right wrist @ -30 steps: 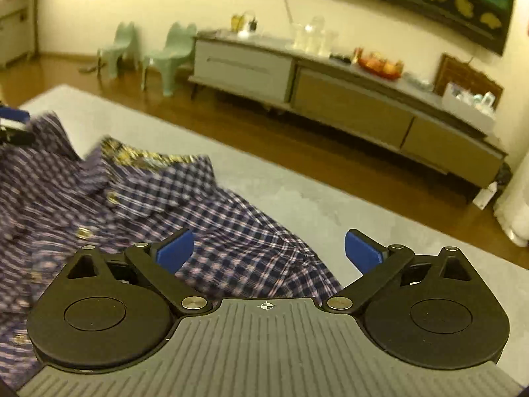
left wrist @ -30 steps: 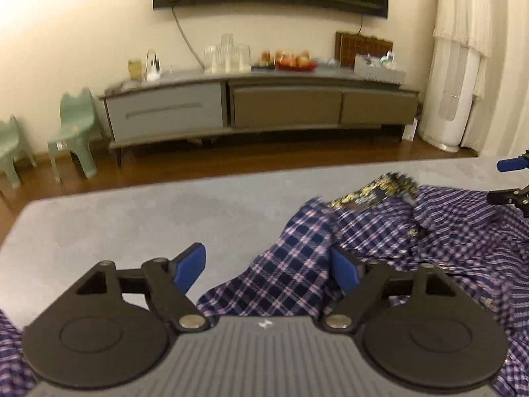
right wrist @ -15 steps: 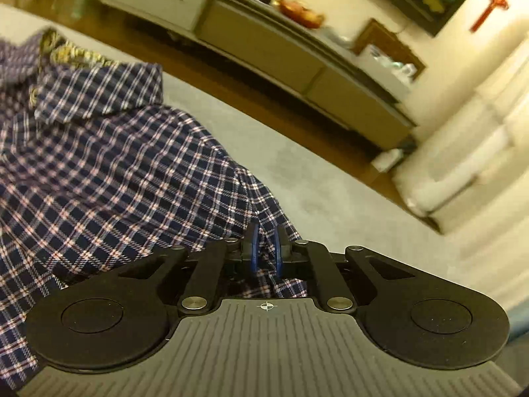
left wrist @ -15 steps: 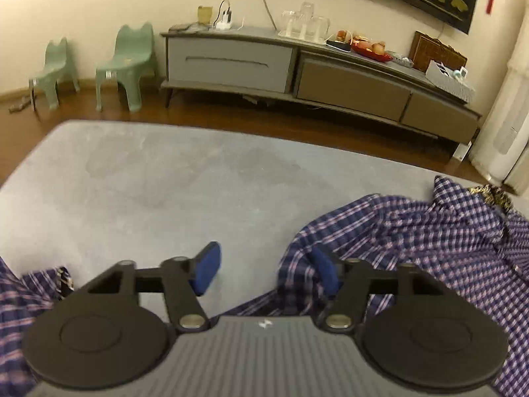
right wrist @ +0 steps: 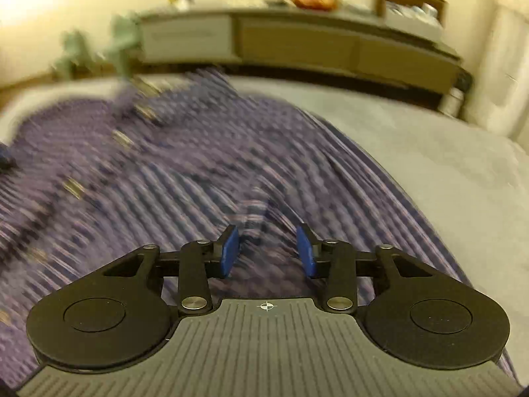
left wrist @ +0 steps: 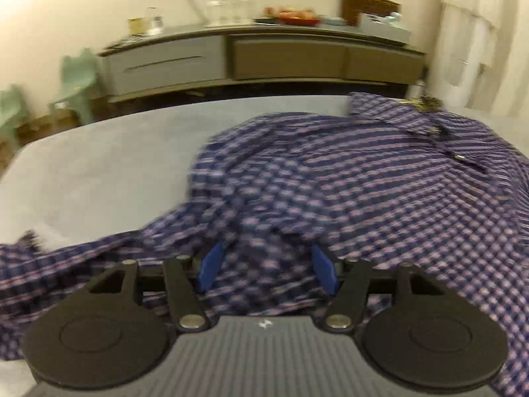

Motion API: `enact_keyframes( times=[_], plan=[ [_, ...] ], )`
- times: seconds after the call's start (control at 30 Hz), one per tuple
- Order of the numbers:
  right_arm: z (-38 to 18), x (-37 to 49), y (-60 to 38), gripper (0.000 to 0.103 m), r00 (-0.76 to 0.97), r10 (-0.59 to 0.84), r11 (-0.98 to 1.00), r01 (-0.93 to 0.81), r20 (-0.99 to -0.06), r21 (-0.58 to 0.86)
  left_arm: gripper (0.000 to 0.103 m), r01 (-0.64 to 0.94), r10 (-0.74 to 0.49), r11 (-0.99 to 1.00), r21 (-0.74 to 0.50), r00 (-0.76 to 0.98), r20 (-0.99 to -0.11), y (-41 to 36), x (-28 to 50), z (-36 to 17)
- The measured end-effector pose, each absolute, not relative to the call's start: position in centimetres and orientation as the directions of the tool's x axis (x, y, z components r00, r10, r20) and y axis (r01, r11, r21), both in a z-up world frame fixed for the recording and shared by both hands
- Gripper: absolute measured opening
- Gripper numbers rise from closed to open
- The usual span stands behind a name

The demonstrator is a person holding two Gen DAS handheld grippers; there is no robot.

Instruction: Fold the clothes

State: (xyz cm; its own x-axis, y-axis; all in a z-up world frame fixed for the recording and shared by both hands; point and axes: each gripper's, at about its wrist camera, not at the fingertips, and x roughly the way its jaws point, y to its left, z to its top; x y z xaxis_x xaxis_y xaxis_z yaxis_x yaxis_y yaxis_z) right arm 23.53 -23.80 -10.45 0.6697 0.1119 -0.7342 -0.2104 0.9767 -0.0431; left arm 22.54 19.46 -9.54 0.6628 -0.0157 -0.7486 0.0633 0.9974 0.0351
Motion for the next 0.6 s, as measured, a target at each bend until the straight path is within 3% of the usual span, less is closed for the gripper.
enact_keyframes(
  times=[0.03,0.13,0.23,0.3,0.4,0.5,0.6],
  plan=[
    [-10.2,23.1,-24.5,0.052,0.68,0.073,0.983,-0.173,-0.73,-0.063,0.055,0.014,0.027,0.999,0.047,0.654,-0.756,20.0,22.3,-9.3],
    [-9.6,21.7,-26.7,0.052,0.701,-0.044,0.991,-0.06,-0.712,-0.119,0.054,-0.02,0.059,0.998,0.062,0.678,-0.732,20.5,19.4,-7.1],
    [-8.0,18.5,-25.2,0.051,0.717,0.058,0.984,-0.159,-0.695,-0.082,0.068,0.086,-0.111,0.994,-0.071,0.72,-0.685,19.4,14.1,-4.3],
    [-7.0,16.4,-24.2,0.059,0.721,0.126,0.972,-0.226,-0.681,-0.059,0.072,0.194,-0.248,0.969,-0.156,0.704,-0.665,17.9,10.6,-3.3],
    [-6.7,13.7,-22.8,0.067,0.696,0.22,0.949,-0.314,-0.684,-0.013,0.073,0.328,-0.36,0.927,-0.183,0.634,-0.685,14.3,6.2,-4.4],
    [-9.8,13.2,-23.2,0.064,0.63,0.141,0.961,-0.274,-0.764,-0.048,0.071,0.259,-0.19,0.965,-0.028,0.628,-0.754,12.1,4.0,-6.9],
    [-8.2,10.0,-23.5,0.065,0.701,0.083,0.972,-0.215,-0.709,-0.099,0.068,0.146,-0.074,0.989,0.022,0.622,-0.779,12.2,1.8,-7.9]
  ],
)
